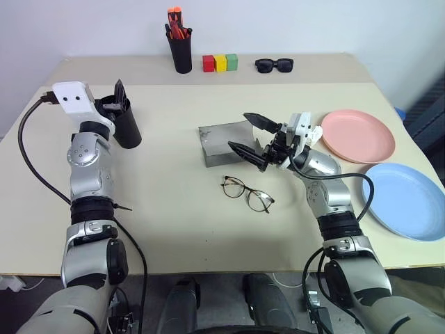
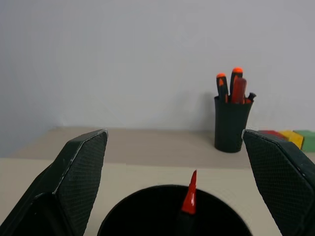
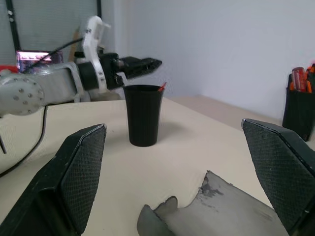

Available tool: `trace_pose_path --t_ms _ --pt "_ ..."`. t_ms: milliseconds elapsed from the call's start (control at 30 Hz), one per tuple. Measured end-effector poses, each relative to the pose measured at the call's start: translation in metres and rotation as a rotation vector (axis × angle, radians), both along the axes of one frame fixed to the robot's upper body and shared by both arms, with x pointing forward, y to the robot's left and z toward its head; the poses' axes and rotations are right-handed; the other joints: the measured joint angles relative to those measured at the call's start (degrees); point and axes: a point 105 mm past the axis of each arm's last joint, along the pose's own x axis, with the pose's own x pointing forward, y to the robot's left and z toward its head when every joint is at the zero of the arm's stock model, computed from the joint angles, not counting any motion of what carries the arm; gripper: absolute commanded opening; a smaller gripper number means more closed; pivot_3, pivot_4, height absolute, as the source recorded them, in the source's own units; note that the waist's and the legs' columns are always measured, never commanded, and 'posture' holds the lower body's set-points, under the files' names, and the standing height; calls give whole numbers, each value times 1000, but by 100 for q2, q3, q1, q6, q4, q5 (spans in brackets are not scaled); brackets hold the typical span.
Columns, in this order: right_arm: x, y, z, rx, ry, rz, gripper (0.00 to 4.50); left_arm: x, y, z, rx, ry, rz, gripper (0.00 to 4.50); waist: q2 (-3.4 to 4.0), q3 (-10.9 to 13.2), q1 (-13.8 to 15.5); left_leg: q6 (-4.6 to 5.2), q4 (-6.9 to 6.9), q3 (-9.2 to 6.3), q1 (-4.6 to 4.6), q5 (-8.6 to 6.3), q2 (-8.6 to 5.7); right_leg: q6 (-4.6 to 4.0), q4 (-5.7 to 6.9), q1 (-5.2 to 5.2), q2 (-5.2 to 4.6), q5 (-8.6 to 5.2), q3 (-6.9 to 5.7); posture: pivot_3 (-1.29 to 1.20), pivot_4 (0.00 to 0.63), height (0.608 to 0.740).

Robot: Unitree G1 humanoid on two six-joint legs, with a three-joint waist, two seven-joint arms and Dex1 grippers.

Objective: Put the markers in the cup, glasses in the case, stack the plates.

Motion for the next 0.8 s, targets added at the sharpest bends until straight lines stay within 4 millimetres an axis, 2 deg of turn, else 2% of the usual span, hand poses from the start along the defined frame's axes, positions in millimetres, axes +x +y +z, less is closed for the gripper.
trace_pose_path --t_ms 67,167,267,367,433,533,667,800 --pt "2 -5 -5 -18 24 -40 4500 -2 -7 12 -31 -24 -61 4489 0 0 20 0 2 0 -1 0 0 0 0 0 0 0 0 0 150 740" --pt "3 -18 -10 -41 52 -112 4500 -5 -29 34 -55 -40 -207 4489 0 0 51 0 4 0 -2 0 -1 0 -1 1 0 0 0 0 150 740" --pt "1 -31 -9 -74 62 -185 4500 -11 -61 46 1 -10 -388 4489 0 0 54 0 2 0 -2 0 0 0 -1 2 0 0 0 0 150 740" --pt "-6 -53 -13 -162 100 -296 4500 -23 -101 49 163 40 -570 4489 0 0 86 0 0 0 -3 0 -1 0 -4 1 1 -1 1 0 150 740" --pt "-14 -66 -18 -233 148 -341 4500 -27 -118 41 295 125 -622 4489 1 0 100 0 -1 0 0 0 0 0 -3 2 5 -1 3 0 150 740" --pt "-31 -80 -22 -290 230 -367 4500 -25 -135 19 419 264 -686 4489 1 0 108 1 0 -1 2 0 1 -1 -2 4 10 -1 4 0 150 740" --pt "-56 -86 -20 -332 301 -346 4500 -15 -157 -2 587 439 -804 4489 0 1 151 1 3 -1 -2 0 1 -1 -14 11 12 -3 2 0 150 740" --pt "-73 -89 -20 -352 333 -335 4500 1 -167 -26 723 608 -878 4489 -2 2 138 3 2 2 -4 -1 0 0 -42 22 10 -3 3 0 150 740"
